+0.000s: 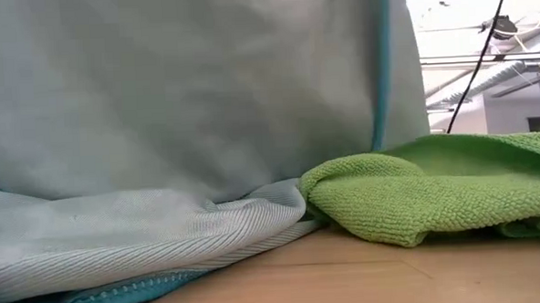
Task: Fold microfiber towels
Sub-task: Fold the right blue microfiber towel
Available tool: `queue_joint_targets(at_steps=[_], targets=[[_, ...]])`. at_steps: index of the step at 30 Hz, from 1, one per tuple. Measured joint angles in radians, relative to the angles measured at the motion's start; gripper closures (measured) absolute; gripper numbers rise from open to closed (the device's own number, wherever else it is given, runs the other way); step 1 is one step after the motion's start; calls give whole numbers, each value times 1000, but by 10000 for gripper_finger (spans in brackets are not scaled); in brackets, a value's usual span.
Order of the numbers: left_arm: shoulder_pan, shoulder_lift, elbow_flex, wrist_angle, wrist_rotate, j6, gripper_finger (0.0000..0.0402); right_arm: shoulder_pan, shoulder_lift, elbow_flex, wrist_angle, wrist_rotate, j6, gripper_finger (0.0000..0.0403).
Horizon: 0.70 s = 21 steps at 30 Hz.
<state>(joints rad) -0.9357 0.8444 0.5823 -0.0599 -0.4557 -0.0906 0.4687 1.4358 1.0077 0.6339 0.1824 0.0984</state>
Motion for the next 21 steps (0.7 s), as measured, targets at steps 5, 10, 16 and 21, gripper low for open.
queue_joint_targets(at_steps=[5, 10, 16, 21], targets=[[-24, -4, 0, -65, -47, -23, 401, 4, 63, 0, -73, -84, 122, 397], [-42, -8, 0, -147, -26, -58, 401, 72, 101, 0, -164, -184, 238, 397], [-58, 9, 0, -112, 107, -60, 401, 164, 101, 0, -332, -186, 328, 397], [-68, 54, 0, -95, 124, -58, 401, 210, 100, 0, -311, -76, 285, 397]])
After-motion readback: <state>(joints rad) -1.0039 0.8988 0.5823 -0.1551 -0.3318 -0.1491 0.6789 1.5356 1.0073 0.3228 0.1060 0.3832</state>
